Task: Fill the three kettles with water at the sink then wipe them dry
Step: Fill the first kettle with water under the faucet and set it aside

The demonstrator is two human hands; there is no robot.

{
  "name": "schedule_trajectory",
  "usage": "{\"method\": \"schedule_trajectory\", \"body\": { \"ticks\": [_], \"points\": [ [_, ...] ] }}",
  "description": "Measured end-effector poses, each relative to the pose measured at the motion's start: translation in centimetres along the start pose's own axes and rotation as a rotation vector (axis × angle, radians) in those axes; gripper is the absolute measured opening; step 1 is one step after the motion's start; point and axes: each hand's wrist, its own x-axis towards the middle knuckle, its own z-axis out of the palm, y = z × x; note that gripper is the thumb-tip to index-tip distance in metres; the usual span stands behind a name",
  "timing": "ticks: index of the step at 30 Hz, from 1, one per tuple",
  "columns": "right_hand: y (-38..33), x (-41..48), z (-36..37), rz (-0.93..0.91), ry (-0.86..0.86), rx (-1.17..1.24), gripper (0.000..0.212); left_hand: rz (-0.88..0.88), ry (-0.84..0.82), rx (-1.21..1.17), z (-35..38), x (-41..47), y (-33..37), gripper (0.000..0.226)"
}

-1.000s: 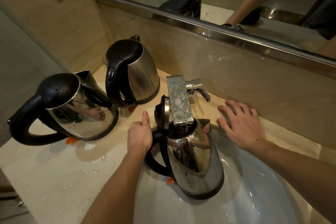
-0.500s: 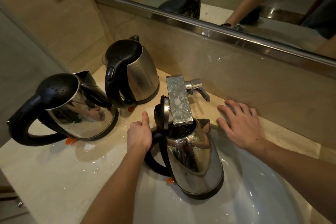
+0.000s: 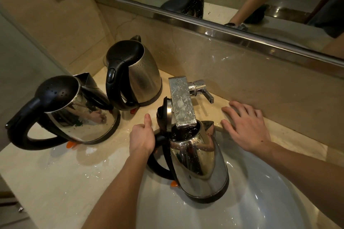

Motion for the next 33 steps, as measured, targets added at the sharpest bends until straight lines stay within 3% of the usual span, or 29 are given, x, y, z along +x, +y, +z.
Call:
{"method": "schedule_trajectory", "body": {
  "ticks": [33],
  "points": [
    [0.12,0.03,0.25,-0.001,0.019,-0.008,0.058,0.017,0.0,0.025,-0.09,-0.15,0.13,0.056]
  ]
}}
